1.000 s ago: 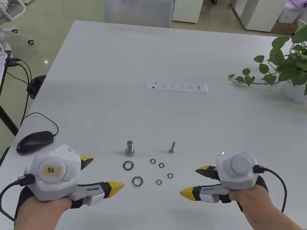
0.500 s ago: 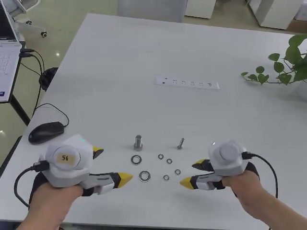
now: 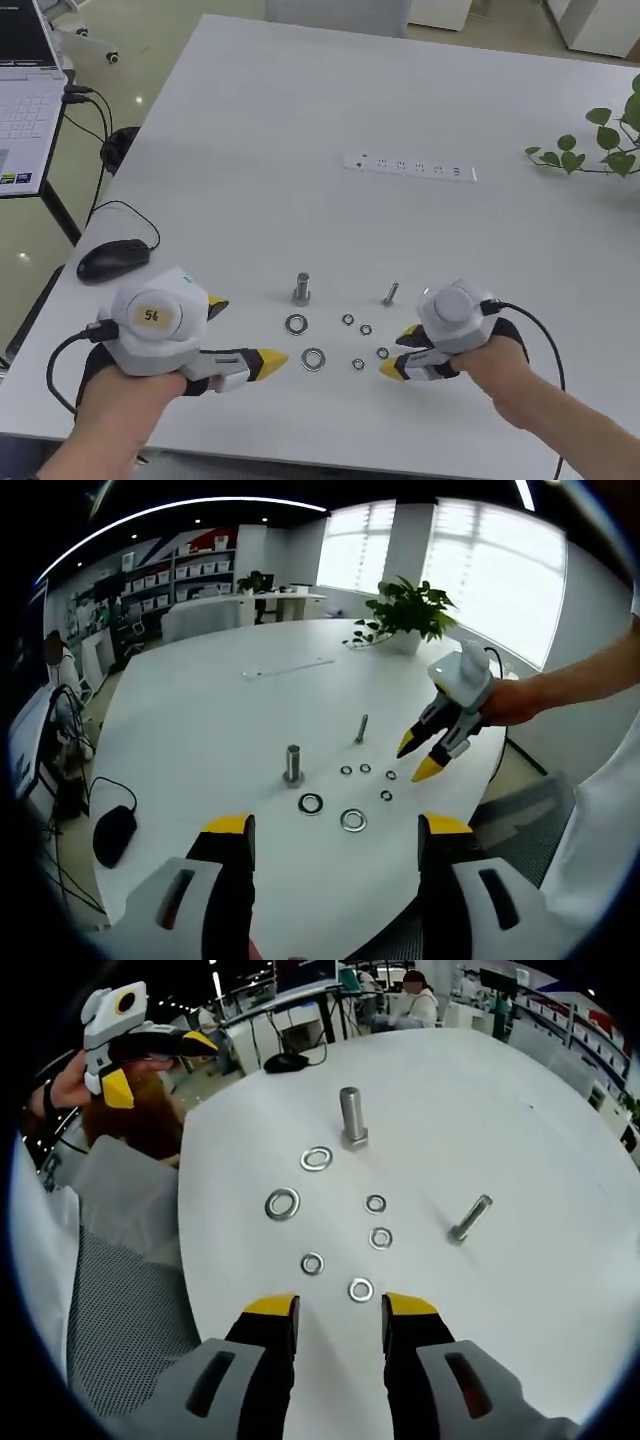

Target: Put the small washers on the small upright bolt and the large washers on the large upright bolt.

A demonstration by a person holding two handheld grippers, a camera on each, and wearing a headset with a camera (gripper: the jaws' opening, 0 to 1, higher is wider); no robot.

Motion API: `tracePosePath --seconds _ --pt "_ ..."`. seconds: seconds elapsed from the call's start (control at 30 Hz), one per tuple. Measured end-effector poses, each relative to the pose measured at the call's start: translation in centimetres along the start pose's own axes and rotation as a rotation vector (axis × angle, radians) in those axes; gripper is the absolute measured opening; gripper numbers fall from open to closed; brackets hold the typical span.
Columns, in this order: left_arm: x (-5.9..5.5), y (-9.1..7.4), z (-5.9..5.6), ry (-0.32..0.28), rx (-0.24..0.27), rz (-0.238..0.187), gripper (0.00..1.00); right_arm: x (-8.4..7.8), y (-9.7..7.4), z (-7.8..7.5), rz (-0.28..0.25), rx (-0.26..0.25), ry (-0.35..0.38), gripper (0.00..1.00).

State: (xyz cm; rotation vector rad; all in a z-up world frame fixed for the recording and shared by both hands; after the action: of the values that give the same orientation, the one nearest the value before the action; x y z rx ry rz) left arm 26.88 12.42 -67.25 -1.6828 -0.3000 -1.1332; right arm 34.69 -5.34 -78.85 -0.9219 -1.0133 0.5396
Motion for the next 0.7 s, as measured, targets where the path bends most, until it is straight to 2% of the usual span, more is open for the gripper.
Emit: tracePosePath --seconds 0.2,0.43,0.7 --pt "-0.2 -0.1 0.2 -0.010 0.008 0.000 0.65 -0.3 1.1 -1.0 0.062 -0.022 -0.055 0.29" --pt "-0.4 -0.2 0.2 -0.019 0.011 -0.001 0.64 -0.3 1.8 -1.6 0.095 -0.030 -0.091 0.25" --pt "-0.6 -0.2 0.3 -0.024 0.010 -0.001 0.64 -0.5 2.3 -1.5 0.132 -0.036 -0.144 0.24"
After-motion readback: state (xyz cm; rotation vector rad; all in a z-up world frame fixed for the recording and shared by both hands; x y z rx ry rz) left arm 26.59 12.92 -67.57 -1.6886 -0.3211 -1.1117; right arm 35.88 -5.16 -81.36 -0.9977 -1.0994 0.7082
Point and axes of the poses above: the centre of the closed fingertips' face, and the gripper's own axes: y roughly forward along the fingers, z roughly to its left, x roughly out of its top, the point moved 1 cm from there along -y, roughly backward along the fingers, and after that the axes turned 10 degrees about y, right-handed, at the moved point
